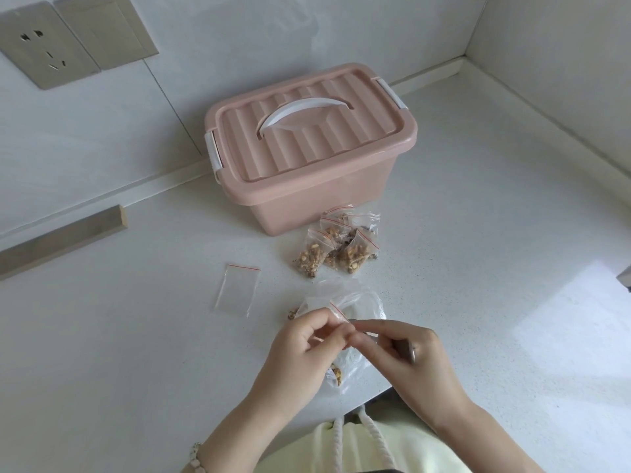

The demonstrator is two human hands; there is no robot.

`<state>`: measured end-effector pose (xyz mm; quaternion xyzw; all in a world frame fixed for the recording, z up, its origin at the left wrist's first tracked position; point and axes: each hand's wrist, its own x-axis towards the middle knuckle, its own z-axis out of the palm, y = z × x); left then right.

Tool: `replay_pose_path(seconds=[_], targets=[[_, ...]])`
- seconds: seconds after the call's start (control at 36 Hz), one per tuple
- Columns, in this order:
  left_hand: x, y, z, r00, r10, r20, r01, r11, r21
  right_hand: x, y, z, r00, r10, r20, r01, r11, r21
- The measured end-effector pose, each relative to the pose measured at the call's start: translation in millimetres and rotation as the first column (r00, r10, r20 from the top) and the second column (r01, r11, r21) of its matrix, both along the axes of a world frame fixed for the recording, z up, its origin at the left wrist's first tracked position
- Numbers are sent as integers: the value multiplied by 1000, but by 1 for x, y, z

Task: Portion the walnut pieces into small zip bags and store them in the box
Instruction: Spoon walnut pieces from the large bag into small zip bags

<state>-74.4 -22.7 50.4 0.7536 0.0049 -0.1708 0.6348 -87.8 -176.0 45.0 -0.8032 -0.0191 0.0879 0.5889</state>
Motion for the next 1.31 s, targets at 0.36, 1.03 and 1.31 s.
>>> replay_pose_path(seconds=[0.36,1.03,1.31], targets=[[-1,6,-4,989,-133,-60,132,991,-29,6,-13,5,985,168,-49,-169,986,-7],[4,5,3,979,-197,-51,183,962,-200,7,-7,-2,990,118,-78,-103,980,167],[0,6,2,960,-209,-188,129,920,-369,15,-10,5,981,68,-183,1,936,353]])
